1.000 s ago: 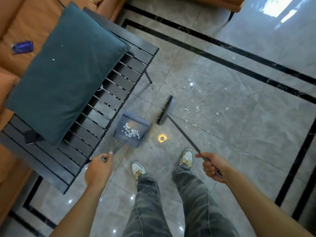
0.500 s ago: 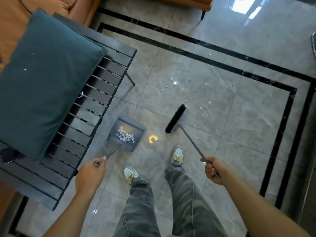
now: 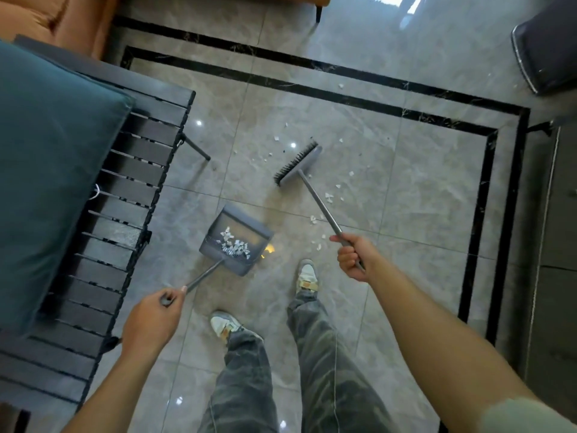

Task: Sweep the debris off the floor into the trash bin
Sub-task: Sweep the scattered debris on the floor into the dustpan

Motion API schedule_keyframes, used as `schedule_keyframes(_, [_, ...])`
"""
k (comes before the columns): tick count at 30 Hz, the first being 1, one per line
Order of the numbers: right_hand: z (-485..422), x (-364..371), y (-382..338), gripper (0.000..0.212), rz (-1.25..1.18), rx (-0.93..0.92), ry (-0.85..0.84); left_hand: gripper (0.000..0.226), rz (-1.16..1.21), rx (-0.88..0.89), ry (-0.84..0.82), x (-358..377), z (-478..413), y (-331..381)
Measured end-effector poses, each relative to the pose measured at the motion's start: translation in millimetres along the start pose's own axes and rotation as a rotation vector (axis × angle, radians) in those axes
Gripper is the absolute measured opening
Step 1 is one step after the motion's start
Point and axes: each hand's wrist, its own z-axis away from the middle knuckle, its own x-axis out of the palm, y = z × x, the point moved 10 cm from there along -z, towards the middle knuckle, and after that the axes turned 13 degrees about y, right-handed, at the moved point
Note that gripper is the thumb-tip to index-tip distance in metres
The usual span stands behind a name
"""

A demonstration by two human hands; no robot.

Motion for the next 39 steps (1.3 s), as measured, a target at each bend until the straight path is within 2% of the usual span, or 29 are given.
schedule_keyframes(4, [-6,-8,8,0.019,-0.121,0.079,0.045,0.04,-0.033,0.007,-0.017,8,6,14])
schedule_keyframes(10, [37,-72,62,0.018,-0.194,0.116,0.127,0.042,-0.029,0.056,-0.064,17,7,43])
schedule_keyframes(13, [54,-98,58,0.022,-0.173,0.066,0.105,0.047,-0.032,0.073,-0.076,20,1,54])
schedule_keyframes(16, [58,-118,16,0.025,-0.142,-0.049,0.124,0.046,-0.03,0.095,-0.088,25,-10,65])
schedule_keyframes(19, [51,-134,-52,0.024,0.027,-0.229,0.298,0.042,-0.063,0.131,-0.099,26,-15,78])
schedule_keyframes(23, [29,-148,-152,0.023,0.379,-0.441,0.588,0.044,-0.064,0.167,-0.11,28,-14,93])
schedule_keyframes(27, [4,-152,-194,0.027,0.74,-0.516,0.741,0.043,-0.048,0.184,-0.103,31,-8,97])
schedule_keyframes(30, [3,-149,-179,0.025,0.99,-0.477,0.75,0.044,-0.041,0.195,-0.107,31,-6,92])
schedule_keyframes(39, [35,-175,-15,0.031,1.264,-0.372,0.657,0.046,-0.101,0.253,-0.118,30,-10,71])
